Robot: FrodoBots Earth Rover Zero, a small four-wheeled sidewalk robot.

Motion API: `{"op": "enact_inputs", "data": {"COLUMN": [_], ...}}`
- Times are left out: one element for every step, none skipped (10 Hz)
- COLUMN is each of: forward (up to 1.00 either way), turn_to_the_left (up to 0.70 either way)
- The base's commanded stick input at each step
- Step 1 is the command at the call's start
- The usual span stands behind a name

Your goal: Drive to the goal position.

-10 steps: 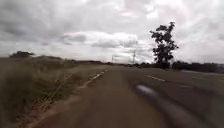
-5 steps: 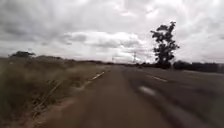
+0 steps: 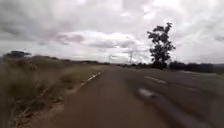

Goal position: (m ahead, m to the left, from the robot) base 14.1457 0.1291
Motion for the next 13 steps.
{"op": "enact_inputs", "data": {"forward": [0.50,0.50,0.50,0.50,0.50,0.50,0.50,0.50,0.50,0.50,0.50,0.50,0.50], "turn_to_the_left": [0.00,0.00,0.00,0.00,0.00,0.00,0.00,0.00,0.00,0.00,0.00,0.00,0.00]}}
